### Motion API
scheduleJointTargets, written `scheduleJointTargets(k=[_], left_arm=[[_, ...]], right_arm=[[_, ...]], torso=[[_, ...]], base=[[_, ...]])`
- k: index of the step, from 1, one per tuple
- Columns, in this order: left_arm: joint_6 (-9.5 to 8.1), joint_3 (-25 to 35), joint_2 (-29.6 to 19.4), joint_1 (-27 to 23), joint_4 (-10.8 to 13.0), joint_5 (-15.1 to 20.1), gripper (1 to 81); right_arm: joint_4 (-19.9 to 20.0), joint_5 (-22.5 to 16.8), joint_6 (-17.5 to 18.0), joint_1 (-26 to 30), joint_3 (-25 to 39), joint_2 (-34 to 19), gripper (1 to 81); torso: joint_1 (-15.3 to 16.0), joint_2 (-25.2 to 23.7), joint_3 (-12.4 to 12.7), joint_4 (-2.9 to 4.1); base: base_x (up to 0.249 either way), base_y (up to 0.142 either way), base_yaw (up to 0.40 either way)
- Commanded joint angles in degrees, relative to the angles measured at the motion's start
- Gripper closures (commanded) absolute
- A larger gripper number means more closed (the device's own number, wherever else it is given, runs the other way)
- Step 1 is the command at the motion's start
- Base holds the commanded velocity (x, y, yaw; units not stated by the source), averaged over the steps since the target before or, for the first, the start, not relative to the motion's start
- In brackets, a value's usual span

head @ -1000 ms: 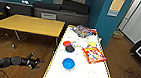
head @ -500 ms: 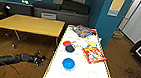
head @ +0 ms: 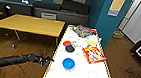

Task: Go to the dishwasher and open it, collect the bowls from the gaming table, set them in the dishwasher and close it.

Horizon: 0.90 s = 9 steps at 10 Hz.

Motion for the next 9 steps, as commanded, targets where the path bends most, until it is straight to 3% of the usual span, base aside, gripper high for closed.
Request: scheduleJointTargets(k=[1, 3, 6, 9], left_arm=[[-3.52, -3.22, 3.1, -6.73, -0.13, 2.06, 1.0], [-6.6, -5.95, 4.59, -6.65, -0.12, 2.15, 1.0], [-6.87, -13.15, 8.72, -6.47, 0.31, 5.32, 1.0], [-6.78, -12.73, 11.62, -6.47, 7.16, 5.32, 1.0]], right_arm=[[-0.78, -3.24, -0.04, 2.89, -0.2, -1.86, 81.1], [-0.69, -4.47, -0.04, 3.59, -0.46, -1.34, 81.1], [-0.61, -5.26, -0.04, 4.38, -2.04, 0.07, 81.1], [-0.61, -5.35, 0.05, 4.38, -3.2, 0.6, 81.1]], torso=[[0.0, 0.0, 0.0, -0.02], [0.0, 0.0, 0.0, -0.02], [0.02, 0.02, 0.0, -0.02], [0.04, 0.02, -0.02, -0.02]], base=[[0.0, 0.0, 0.0], [0.0, 0.0, 0.0], [0.0, 0.0, 0.0], [0.0, 0.0, 0.0]])
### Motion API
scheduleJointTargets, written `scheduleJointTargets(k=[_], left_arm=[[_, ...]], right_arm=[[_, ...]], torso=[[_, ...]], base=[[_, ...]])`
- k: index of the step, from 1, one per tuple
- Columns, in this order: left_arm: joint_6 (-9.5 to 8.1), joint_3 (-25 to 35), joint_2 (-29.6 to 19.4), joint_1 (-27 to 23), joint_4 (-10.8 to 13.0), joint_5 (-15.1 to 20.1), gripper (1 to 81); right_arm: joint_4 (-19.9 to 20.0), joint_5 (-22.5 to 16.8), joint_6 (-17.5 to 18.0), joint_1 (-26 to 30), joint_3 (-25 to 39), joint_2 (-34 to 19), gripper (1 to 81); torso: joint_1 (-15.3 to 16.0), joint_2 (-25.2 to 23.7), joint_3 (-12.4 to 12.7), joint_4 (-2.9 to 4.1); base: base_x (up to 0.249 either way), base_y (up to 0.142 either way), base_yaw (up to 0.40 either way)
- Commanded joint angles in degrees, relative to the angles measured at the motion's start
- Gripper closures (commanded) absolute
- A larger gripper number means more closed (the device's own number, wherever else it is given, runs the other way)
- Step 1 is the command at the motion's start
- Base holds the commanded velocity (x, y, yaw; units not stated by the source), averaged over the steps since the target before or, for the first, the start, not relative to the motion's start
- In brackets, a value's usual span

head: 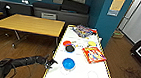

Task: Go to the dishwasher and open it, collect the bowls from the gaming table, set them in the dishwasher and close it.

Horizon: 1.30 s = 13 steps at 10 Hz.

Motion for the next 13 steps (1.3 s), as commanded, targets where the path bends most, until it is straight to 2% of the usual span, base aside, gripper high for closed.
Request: scheduleJointTargets(k=[1, 3, 5, 6, 7, 12, 13], left_arm=[[-0.01, 1.33, 1.04, -8.48, 4.16, 2.01, 1.0], [-0.01, 3.79, 2.26, -9.19, 7.05, 2.01, 1.0], [-0.61, 2.23, 4.2, -9.27, 7.32, 2.1, 1.0], [-2.72, 0.99, 4.98, -9.27, 7.41, 2.97, 1.0], [-3.35, 0.46, 5.52, -9.36, 7.59, 3.07, 1.0], [-3.78, -3.67, 10.61, -9.71, 8.03, 3.24, 1.0], [-3.87, -4.47, 11.32, -10.06, 8.03, 4.12, 1.0]], right_arm=[[-0.69, -3.27, 0.03, 2.72, 1.04, -2.59, 81.1], [-0.69, -3.27, 0.03, 2.9, 1.3, -2.68, 81.1], [-0.69, -3.44, 0.03, 2.9, 1.12, -2.51, 81.1], [-0.69, -3.88, 0.03, 2.9, 1.12, -2.42, 81.1], [-0.69, -3.97, 0.03, 3.08, 1.12, -2.24, 81.1], [-0.69, -4.23, 0.03, 2.99, 0.6, -1.89, 81.1], [-0.69, -4.23, 0.03, 2.99, 0.42, -1.71, 81.1]], torso=[[0.0, 0.0, 0.0, 0.0], [0.0, 0.0, 0.0, 0.0], [0.02, 0.0, 0.0, 0.0], [0.02, 0.0, 0.0, 0.0], [0.02, 0.0, 0.0, 0.0], [0.05, 0.0, 0.0, 0.0], [0.05, 0.0, 0.0, 0.0]], base=[[0.0, 0.0, 0.0], [0.0, 0.0, 0.0], [0.0, 0.0, 0.0], [0.0, 0.0, 0.0], [0.0, 0.0, 0.0], [0.0, 0.0, 0.0], [0.0, 0.0, 0.0]])
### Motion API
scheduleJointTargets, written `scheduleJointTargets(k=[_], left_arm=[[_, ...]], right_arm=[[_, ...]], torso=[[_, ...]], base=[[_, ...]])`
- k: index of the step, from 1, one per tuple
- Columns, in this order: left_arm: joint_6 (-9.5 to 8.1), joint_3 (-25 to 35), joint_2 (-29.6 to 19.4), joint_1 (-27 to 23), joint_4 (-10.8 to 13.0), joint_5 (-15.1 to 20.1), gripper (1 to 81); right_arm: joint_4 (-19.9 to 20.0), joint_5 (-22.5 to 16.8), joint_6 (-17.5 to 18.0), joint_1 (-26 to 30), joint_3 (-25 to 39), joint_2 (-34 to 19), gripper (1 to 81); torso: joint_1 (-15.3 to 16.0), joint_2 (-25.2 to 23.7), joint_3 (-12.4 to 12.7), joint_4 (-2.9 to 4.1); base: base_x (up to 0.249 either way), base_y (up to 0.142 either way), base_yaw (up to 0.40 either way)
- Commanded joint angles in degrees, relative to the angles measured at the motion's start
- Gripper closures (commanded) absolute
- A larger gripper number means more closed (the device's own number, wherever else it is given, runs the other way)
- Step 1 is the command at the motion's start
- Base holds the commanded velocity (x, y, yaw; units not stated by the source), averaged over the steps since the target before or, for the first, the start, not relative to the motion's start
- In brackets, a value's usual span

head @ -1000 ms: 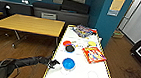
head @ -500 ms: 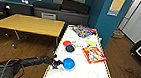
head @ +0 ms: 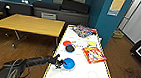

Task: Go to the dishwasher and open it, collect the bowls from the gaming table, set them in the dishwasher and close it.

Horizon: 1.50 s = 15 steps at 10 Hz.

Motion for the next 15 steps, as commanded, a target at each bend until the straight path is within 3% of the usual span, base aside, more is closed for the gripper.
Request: scheduleJointTargets(k=[1, 3, 4, 5, 6, 10, 15], left_arm=[[-0.36, -1.21, 1.0, -9.76, -0.13, 3.51, 1.0], [-0.63, -3.32, 2.32, -9.76, -0.04, 4.29, 1.0], [-1.77, -4.29, 2.85, -9.76, -0.13, 5.18, 1.0], [-5.25, -4.81, 2.85, -9.76, -0.04, 6.4, 1.0], [-6.78, -4.99, 3.02, -9.76, 0.04, 7.2, 1.0], [-10.12, -4.82, 4.7, -9.33, 6.2, 9.31, 1.0], [-10.47, -4.64, 5.84, -7.04, 6.64, 9.39, 1.0]], right_arm=[[-0.69, -3.29, 0.03, 2.55, 0.98, -2.13, 81.1], [-0.69, -3.29, 0.03, 2.55, 0.98, -2.04, 81.1], [-0.69, -3.29, 0.03, 2.55, 0.98, -2.04, 81.1], [-0.69, -3.29, 0.03, 2.64, 0.98, -2.04, 81.1], [-0.61, -3.38, 0.03, 2.81, 0.81, -1.78, 81.1], [-0.69, -3.91, 0.03, 2.81, 0.28, -1.16, 81.1], [-0.61, -4.0, 0.03, 2.99, 0.19, -0.98, 81.1]], torso=[[0.0, 0.0, 0.0, 0.0], [0.0, 0.0, 0.0, 0.0], [0.0, 0.02, 0.0, 0.0], [0.0, 0.02, 0.0, 0.0], [0.0, 0.02, 0.0, 0.0], [0.0, 0.02, 0.0, 0.0], [0.02, 0.02, 0.0, 0.0]], base=[[0.0, 0.0, 0.0], [0.0, 0.0, 0.0], [0.0, 0.0, 0.0], [0.0, 0.0, 0.0], [0.0, 0.0, 0.0], [0.0, 0.0, 0.0], [0.0, 0.0, 0.0]])
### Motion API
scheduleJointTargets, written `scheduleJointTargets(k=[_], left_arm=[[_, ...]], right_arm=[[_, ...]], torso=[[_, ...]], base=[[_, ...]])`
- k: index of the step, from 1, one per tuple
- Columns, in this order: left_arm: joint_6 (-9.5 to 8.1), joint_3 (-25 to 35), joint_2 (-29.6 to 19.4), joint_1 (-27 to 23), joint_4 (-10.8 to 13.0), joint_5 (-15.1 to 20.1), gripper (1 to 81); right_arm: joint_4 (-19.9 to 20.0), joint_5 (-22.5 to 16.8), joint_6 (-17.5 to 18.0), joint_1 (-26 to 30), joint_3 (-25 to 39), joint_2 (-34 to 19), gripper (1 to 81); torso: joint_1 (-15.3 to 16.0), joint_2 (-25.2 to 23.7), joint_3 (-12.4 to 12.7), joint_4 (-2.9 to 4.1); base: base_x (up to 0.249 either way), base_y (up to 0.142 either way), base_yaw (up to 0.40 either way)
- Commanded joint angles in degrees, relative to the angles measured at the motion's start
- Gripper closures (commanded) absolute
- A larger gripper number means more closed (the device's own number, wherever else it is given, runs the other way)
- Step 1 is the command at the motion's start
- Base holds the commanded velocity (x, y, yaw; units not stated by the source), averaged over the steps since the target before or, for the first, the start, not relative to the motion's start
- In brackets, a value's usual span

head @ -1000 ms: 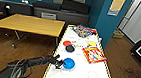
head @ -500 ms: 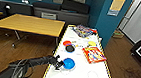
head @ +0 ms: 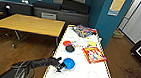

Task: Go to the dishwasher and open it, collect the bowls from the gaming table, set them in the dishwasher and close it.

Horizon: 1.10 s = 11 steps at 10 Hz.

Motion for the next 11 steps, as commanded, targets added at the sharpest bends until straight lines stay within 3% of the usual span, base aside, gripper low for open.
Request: scheduleJointTargets(k=[1, 2, 3, 7, 8, 10, 11], left_arm=[[-0.52, 0.75, 0.75, -7.37, -0.28, 2.14, 1.0], [-3.07, 0.84, 0.57, -7.19, -0.37, 2.05, 1.0], [-7.29, 0.93, 0.4, -7.1, -0.19, 1.96, 1.0], [-7.46, 2.5, 1.28, -5.88, 2.88, 2.4, 1.0], [-7.55, 4.41, 1.1, -4.91, 4.79, 3.78, 81.1], [-7.9, 7.69, 0.66, -3.23, 9.91, 7.41, 81.1], [-7.9, 9.42, -0.55, -3.15, 10.88, 7.5, 81.1]], right_arm=[[-0.69, -3.14, 0.03, 2.8, 0.98, -2.27, 81.1], [-0.69, -3.14, 0.03, 2.88, 0.89, -2.1, 81.1], [-0.61, -3.23, 0.03, 2.88, 0.72, -2.01, 81.1], [-0.52, -3.58, 0.12, 2.97, -0.16, -1.31, 81.1], [-0.52, -3.58, 0.12, 2.97, -0.34, -1.3, 81.1], [-0.43, -3.58, 0.38, 2.97, -1.13, -1.04, 81.1], [-0.43, -3.76, 0.38, 2.97, -1.83, -0.61, 81.1]], torso=[[0.0, 0.0, 0.0, 0.0], [0.0, 0.0, 0.0, 0.0], [0.0, 0.0, 0.0, 0.0], [0.0, 0.0, 0.0, 0.0], [0.0, 0.0, 0.0, 0.0], [0.0, 0.0, 0.0, 0.0], [0.0, 0.0, 0.0, 0.0]], base=[[0.0, 0.0, 0.0], [0.0, 0.0, 0.0], [0.0, 0.0, 0.0], [0.0, 0.0, 0.0], [0.0, 0.0, 0.0], [0.0, 0.0, 0.0], [0.0, 0.0, 0.0]])
